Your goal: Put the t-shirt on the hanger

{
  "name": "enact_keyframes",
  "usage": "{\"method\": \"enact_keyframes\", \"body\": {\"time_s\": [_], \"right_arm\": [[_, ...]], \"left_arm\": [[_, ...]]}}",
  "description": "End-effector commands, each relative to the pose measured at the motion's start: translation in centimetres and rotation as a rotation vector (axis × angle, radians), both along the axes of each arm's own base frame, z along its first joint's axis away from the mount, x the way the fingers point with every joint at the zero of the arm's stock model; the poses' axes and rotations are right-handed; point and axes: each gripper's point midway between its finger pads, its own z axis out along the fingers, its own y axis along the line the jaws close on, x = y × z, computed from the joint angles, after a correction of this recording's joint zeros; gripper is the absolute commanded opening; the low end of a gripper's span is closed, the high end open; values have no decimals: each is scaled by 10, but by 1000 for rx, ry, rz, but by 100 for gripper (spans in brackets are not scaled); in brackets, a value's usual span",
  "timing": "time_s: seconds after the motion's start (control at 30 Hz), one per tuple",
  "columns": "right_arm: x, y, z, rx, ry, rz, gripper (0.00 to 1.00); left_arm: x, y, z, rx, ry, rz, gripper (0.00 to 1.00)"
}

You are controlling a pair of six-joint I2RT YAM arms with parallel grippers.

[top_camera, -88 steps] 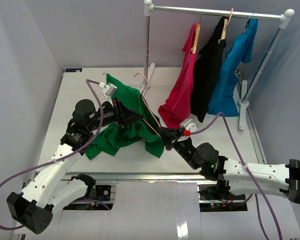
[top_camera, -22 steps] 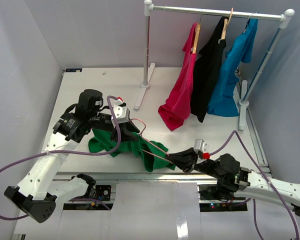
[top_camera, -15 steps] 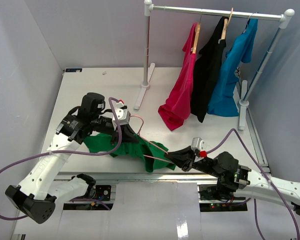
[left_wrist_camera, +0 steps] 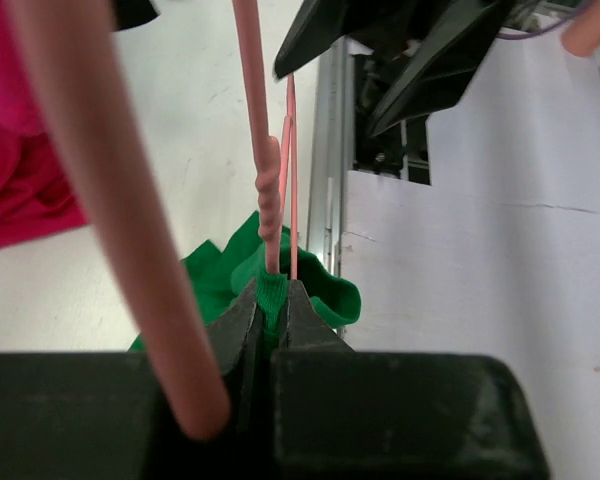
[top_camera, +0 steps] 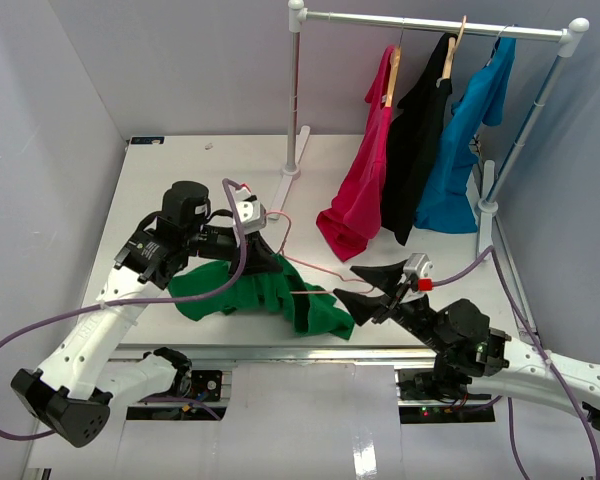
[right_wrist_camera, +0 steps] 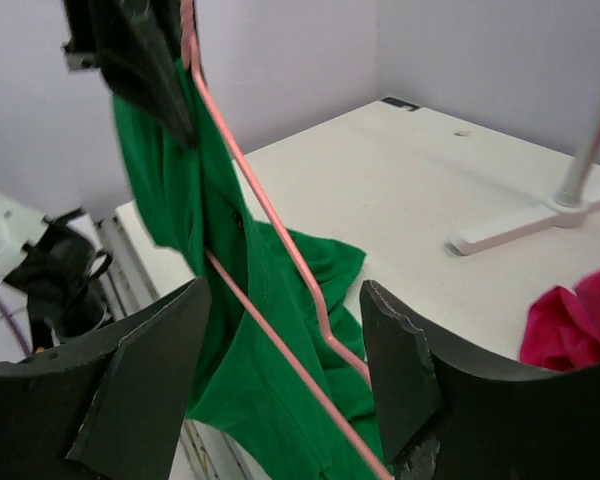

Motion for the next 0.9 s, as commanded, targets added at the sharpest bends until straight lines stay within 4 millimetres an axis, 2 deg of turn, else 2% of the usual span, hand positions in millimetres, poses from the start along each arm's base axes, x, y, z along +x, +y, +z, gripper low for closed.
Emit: {"method": "enact_keyframes", "body": {"time_s": [0.0, 0.13, 0.2, 0.3, 0.4, 0.5, 0.63, 0.7, 0.87], "right_arm": [[29, -30, 31, 150, 110, -212, 74], [41, -41, 30, 160, 181, -306, 80], [45, -45, 35, 173, 200, -342, 82], [48, -39, 31, 137, 226, -354, 79], [45, -17, 24, 73, 247, -311, 75], [46, 11, 10, -7, 277, -280, 68], [48, 49, -12, -81, 312, -242, 62], [52, 63, -18, -89, 329, -247, 60], [57, 83, -33, -101, 368, -256, 56]], "left_arm": [[32, 5, -6, 32, 11, 215, 0], [49, 17, 0, 13, -34, 378, 0], [48, 22, 6, -8, -31, 420, 0], [55, 32, 15, -41, -32, 532, 0], [59, 42, 21, -80, -9, 632, 0], [62, 49, 22, -105, -9, 695, 0], [57, 61, 31, -202, -66, 750, 0], [57, 63, 26, -232, -90, 757, 0], [60, 74, 22, -254, -97, 826, 0]]}}
